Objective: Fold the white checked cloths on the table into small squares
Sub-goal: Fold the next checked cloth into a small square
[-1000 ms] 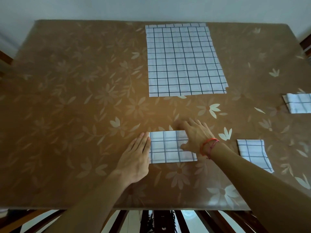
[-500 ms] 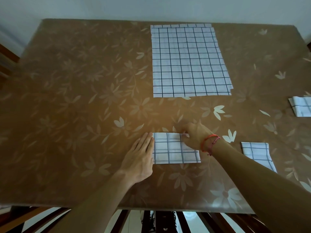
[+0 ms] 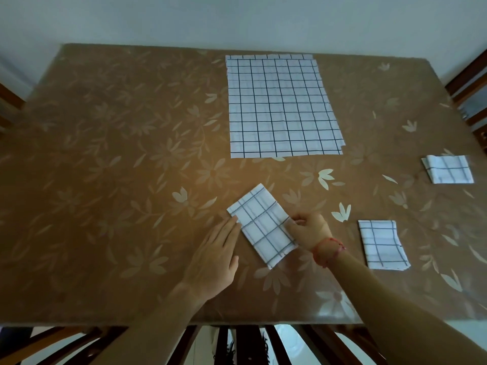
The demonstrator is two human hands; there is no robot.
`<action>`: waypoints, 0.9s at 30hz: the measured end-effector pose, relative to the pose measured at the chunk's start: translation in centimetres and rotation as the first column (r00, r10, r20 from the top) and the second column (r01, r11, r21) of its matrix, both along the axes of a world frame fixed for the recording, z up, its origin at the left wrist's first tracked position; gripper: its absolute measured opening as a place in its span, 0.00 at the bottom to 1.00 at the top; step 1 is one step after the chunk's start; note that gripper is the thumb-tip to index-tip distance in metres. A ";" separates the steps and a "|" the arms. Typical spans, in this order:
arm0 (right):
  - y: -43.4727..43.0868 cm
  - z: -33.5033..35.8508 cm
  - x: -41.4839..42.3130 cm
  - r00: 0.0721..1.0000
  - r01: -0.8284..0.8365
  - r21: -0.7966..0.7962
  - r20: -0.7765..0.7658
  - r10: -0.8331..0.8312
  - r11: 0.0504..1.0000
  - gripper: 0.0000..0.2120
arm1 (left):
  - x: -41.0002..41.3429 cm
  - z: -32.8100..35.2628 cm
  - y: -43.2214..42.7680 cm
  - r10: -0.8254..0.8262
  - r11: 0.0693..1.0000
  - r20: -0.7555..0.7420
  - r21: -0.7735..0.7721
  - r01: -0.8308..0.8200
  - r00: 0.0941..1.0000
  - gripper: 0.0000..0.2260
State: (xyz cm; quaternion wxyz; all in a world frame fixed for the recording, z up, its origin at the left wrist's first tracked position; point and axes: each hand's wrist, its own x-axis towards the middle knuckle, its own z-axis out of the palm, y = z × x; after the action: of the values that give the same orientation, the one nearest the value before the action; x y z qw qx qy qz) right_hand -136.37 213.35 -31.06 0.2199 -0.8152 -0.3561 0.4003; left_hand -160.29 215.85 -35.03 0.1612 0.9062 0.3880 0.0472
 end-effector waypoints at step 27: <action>-9.7 -0.7 -3.2 0.777 -0.531 0.062 0.433 0.456 0.845 0.27 | -0.6 -1.3 -3.9 0.014 0.996 0.223 0.080 -0.032 0.975 0.14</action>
State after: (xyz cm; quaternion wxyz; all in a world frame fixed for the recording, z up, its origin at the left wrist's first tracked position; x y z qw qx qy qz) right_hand -139.57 203.64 -31.78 0.1020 -0.7336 -0.6299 0.2337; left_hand -160.87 211.92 -36.33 0.1655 0.8966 0.3757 0.1662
